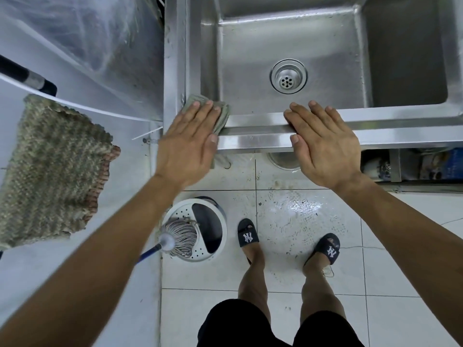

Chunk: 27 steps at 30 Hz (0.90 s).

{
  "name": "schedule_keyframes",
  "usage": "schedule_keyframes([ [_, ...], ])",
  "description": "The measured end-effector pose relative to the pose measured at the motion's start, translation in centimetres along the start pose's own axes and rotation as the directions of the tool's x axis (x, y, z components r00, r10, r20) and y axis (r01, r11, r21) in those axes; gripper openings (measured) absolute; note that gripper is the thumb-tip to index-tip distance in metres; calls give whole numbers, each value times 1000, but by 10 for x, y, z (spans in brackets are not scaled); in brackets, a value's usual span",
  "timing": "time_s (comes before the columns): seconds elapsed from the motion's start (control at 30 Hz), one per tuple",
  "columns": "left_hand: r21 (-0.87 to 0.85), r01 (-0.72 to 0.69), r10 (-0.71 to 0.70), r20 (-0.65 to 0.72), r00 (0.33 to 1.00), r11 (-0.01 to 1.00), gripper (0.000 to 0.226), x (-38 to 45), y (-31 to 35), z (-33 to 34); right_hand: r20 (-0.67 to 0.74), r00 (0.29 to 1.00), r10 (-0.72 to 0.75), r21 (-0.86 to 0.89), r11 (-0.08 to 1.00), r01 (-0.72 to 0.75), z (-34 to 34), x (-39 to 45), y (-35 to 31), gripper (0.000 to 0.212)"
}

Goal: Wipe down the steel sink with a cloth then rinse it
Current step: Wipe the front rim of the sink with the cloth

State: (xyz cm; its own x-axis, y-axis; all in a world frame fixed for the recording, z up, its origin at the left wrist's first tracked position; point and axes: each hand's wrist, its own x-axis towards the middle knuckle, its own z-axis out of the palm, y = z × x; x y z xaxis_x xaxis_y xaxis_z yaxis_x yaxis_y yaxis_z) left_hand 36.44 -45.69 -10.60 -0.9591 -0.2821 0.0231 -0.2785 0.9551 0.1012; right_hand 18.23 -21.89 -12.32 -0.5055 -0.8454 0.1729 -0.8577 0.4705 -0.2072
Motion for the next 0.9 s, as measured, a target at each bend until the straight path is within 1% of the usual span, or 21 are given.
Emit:
schedule_keyframes([
  [0.03,-12,76,-76,2,997,997,57,-2,16,4,10,1000,24,-3,1000,-24,0,0,-3,52],
  [0.07,-32,112,-112,10,994,993,57,-4,28,8,24,999,44,-5,999,-43,-1,1,-6,53],
  [0.1,-49,108,-107,20,994,993,57,-5,32,8,43,998,47,-4,999,-47,-1,2,-10,54],
  [0.17,-48,14,-11,65,998,999,59,-4,15,2,84,996,-9,-7,1000,9,-2,7,-17,56],
  [0.23,-28,-110,112,88,990,994,59,-5,-20,-5,138,981,-138,7,990,139,-4,17,-24,57],
  [0.27,-20,-145,146,76,986,989,58,-6,-37,-7,177,962,-209,35,978,206,-4,22,-29,57],
  [0.3,-20,-144,145,65,987,989,57,-7,-47,-9,218,939,-264,73,964,255,-4,28,-36,58],
  [0.37,-41,-50,52,48,998,998,57,-10,-41,-6,269,916,-299,152,952,266,-2,42,-53,59],
  [0.43,-41,79,-78,32,996,996,59,-17,-15,-1,271,924,-270,208,954,218,0,51,-65,57],
  [0.47,-44,106,-105,21,994,993,59,-23,-7,2,257,930,-263,214,954,210,2,52,-67,55],
  [0.57,-57,52,-50,36,998,997,58,-24,-17,3,212,931,-298,150,951,271,9,49,-64,51],
  [0.63,-103,73,-66,67,996,992,58,-11,-33,-2,227,922,-314,135,948,289,11,49,-64,52],
  [0.7,-143,115,-101,98,990,983,59,4,-41,-4,270,923,-272,156,959,237,10,53,-70,55],
  [0.77,-164,109,-94,97,991,981,60,12,-42,-4,296,920,-256,189,960,207,11,62,-78,56],
  [0.9,-179,120,-105,87,991,977,60,10,-43,-1,283,897,-340,176,938,300,21,75,-81,56],
])
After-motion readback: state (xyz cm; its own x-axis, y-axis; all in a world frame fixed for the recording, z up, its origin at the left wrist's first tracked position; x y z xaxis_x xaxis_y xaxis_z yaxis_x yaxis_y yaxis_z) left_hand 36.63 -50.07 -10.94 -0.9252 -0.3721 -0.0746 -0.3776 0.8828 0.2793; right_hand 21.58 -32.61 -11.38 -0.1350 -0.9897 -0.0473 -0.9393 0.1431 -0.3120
